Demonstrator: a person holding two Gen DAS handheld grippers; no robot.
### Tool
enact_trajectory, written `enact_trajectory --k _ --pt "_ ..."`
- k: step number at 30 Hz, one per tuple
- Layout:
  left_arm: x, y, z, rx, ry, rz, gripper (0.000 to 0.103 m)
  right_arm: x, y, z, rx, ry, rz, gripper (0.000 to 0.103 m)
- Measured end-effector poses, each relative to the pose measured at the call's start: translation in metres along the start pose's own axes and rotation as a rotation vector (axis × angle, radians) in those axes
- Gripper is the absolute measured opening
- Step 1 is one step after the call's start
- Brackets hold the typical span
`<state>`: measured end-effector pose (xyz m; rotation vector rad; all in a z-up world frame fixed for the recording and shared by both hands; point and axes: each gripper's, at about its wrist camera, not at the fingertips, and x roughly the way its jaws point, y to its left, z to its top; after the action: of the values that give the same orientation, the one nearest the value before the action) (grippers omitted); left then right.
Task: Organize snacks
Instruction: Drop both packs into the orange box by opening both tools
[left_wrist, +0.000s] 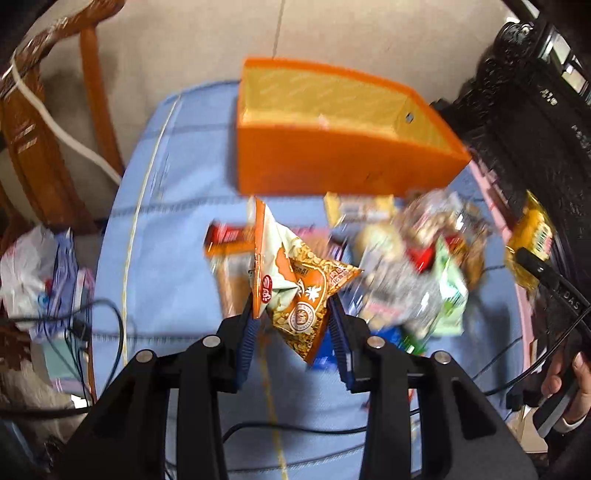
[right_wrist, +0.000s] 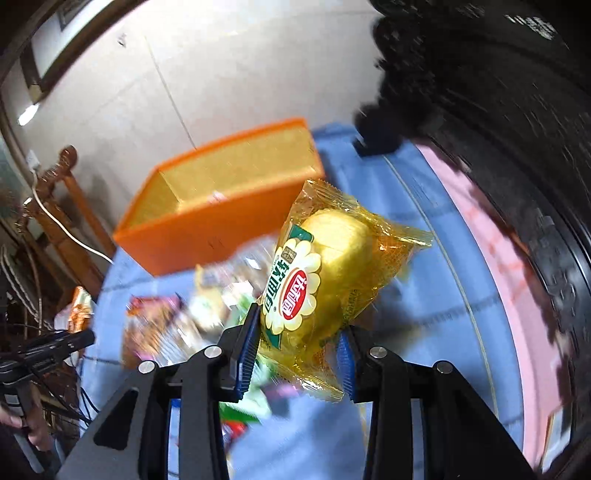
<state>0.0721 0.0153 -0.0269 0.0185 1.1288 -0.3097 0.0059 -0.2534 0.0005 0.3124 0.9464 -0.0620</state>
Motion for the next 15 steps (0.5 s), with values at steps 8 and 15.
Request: enact_trajectory --k 8,15 --pt "0.009 -0.031 0.091 0.031 -0.088 -0.009 0.036 0.036 0.027 0.076 0.019 -0.051 0.079 0.038" --pt "0.049 -0.041 0.155 0.001 -0.063 0.002 0.036 0.086 0.037 0.128 0.039 -0.047 0.074 0.038"
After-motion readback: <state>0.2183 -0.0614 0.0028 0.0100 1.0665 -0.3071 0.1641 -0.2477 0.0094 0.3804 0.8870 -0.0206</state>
